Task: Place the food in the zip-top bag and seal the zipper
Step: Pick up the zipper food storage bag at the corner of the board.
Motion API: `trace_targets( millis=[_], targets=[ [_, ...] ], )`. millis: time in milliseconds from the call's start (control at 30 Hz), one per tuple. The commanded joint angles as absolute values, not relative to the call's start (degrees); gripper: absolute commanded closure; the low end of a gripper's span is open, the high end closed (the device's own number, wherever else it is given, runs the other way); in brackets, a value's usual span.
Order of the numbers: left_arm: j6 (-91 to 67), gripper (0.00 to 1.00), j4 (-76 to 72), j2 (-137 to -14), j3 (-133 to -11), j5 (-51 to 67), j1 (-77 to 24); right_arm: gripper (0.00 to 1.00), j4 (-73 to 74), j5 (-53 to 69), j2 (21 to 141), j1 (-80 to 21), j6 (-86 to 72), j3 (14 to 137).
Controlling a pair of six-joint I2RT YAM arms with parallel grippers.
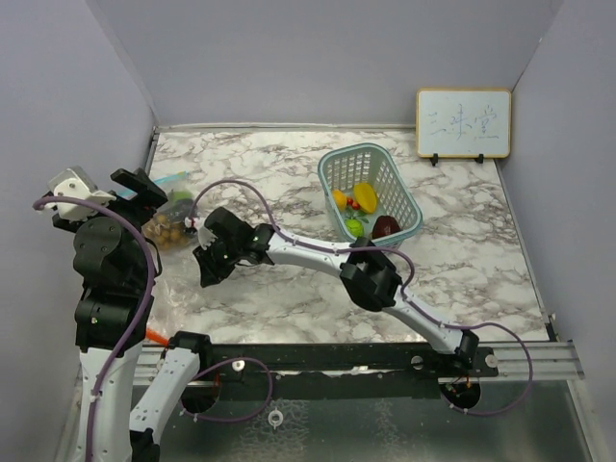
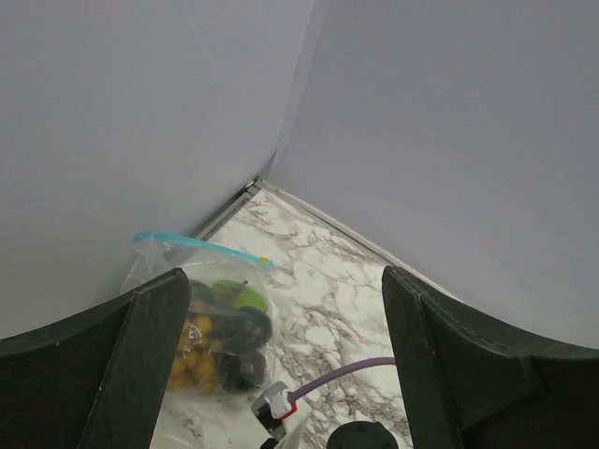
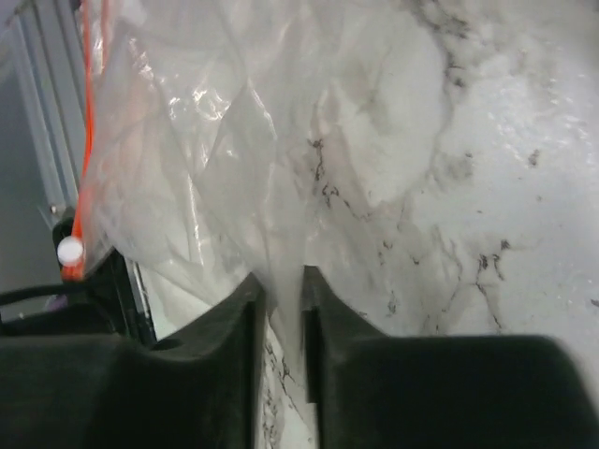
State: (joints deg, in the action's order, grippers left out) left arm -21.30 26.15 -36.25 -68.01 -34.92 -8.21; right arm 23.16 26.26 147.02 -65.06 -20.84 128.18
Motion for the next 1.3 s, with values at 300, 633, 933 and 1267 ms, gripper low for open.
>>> trace_targets(
  millis=[300, 633, 933, 1267],
  targets=[
    [-21.5, 0.37, 22.3, -38.4, -69.1, -23.2, -8.0, 0.98, 7.5, 34.9, 111.8, -40.5, -33.7, 88.7],
    [-31.3, 0.52, 15.7, -38.1, -61.2, -5.9, -8.0, 0.98, -11.2, 58.6, 106.0, -27.5, -50.9, 83.5],
    [-50.9, 0.55, 9.6, -37.3, -50.7, -3.4, -8.0, 0.98, -38.5, 67.5, 104.9, -24.5, -68.8, 79.9],
    [-64.6, 0.44, 2.0, -34.2, -39.9, -4.5, -8.0, 0.97, -82.5, 68.9, 110.2, -22.1, -101.9, 79.1]
  ],
)
